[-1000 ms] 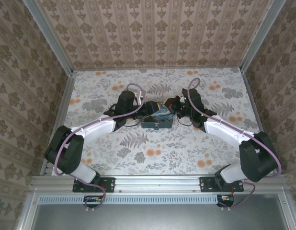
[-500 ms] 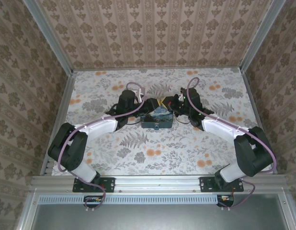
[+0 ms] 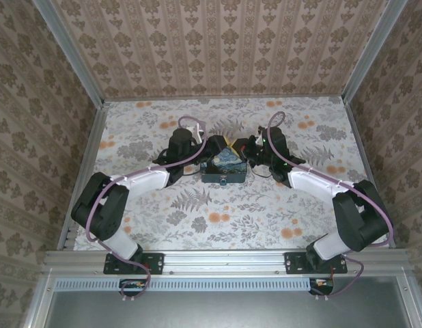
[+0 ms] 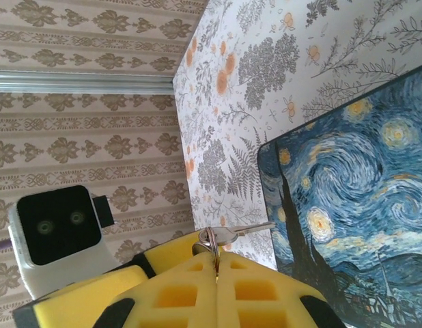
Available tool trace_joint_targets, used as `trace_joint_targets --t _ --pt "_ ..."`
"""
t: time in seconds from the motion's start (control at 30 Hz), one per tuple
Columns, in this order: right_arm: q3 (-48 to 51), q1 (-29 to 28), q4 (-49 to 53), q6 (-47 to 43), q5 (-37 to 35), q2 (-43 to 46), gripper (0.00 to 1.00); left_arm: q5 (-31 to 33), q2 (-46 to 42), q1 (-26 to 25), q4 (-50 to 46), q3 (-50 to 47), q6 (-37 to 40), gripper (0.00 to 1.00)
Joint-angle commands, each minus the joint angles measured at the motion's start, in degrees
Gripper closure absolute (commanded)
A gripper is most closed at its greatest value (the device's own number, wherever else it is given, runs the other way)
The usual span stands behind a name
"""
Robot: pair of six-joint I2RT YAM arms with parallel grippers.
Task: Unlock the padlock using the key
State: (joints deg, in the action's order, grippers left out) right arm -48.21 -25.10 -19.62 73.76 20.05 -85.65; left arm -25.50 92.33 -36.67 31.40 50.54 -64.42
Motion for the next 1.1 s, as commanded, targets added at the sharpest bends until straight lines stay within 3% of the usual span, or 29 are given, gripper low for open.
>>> trace_joint_targets --t 0.0,0.4,0.77,0.93,1.03,1.07 --pt "0.82 0.13 -2.03 0.93 1.13 0.48 1.0 0.54 0.46 0.37 3.14 -0.71 -1.14 0.58" --pt "0.83 0.14 -2.52 1.44 1.14 0.57 1.0 0.38 0.86 0.28 3.76 -1.49 -1.32 0.67" --pt "0.84 0.14 -2.73 1.66 1.22 0.46 1.0 0.56 1.95 0.19 4.2 -1.42 -1.58 0.82" --pt "1.1 0.14 -2.93 1.78 1.37 0.55 1.0 0.28 2.5 0.2 4.14 -1.06 -1.59 0.99" --pt "1.42 0.14 -3.04 1.59 1.35 0.89 1.0 -0.04 2.8 0.36 4.03 -0.8 -1.52 1.0" --pt "1.57 0.29 -2.62 1.36 1.18 1.15 0.93 -0.24 2.85 0.43 4.0 -0.71 -1.52 1.0"
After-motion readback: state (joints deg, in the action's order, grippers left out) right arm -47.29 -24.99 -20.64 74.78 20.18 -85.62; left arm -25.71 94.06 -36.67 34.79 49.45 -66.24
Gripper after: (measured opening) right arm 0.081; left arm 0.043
